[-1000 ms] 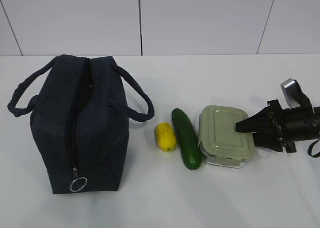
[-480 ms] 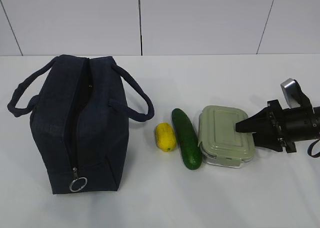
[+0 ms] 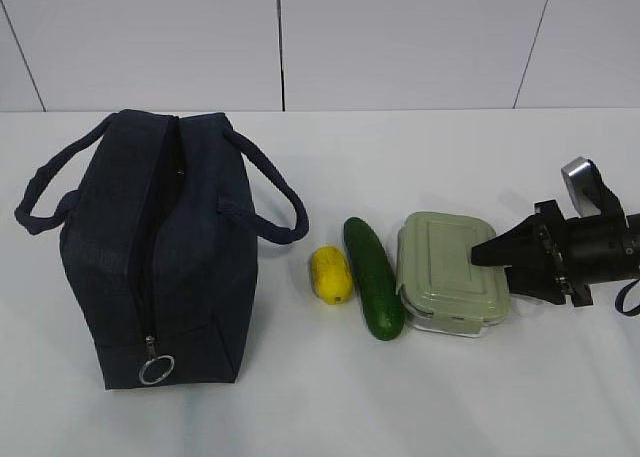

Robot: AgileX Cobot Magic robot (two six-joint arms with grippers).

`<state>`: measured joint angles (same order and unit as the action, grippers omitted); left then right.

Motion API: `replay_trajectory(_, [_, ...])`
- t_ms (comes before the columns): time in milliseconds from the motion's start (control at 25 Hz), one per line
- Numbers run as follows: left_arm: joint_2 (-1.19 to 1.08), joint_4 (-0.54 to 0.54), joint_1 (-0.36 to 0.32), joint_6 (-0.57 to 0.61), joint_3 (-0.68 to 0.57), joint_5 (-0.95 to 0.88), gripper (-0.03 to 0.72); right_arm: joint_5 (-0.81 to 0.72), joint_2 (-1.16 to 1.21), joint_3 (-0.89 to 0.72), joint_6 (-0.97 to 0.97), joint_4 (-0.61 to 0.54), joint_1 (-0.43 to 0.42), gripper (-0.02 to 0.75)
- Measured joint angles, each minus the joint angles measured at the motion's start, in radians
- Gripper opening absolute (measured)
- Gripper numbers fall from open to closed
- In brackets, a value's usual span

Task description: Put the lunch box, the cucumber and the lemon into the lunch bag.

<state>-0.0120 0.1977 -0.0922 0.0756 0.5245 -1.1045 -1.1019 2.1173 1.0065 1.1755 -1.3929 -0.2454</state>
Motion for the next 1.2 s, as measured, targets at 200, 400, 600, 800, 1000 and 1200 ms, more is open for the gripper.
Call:
replay_trajectory(200, [0.000, 0.028, 0.000, 0.000, 0.000, 0.008, 0.239, 0.000, 0.000, 0.000, 0.000, 0.000, 0.000, 0.391])
replay_trajectory(400, [-0.005, 0.049, 0.000, 0.000, 0.004, 0.008, 0.239, 0.000, 0.000, 0.000, 0.001, 0.000, 0.000, 0.391])
replay_trajectory(600, [-0.027, 0.052, 0.000, 0.000, 0.026, 0.027, 0.239, 0.000, 0.000, 0.000, 0.001, 0.000, 0.000, 0.391])
replay_trajectory(800, [-0.050, 0.074, 0.000, 0.000, 0.032, 0.047, 0.239, 0.000, 0.000, 0.000, 0.001, 0.000, 0.000, 0.391])
replay_trajectory(1000, [-0.057, 0.108, 0.000, 0.000, 0.032, 0.053, 0.239, 0.000, 0.000, 0.000, 0.002, 0.000, 0.000, 0.391])
replay_trajectory(1200, [-0.083, 0.180, 0.000, 0.000, 0.032, 0.053, 0.239, 0.000, 0.000, 0.000, 0.002, 0.000, 0.000, 0.391])
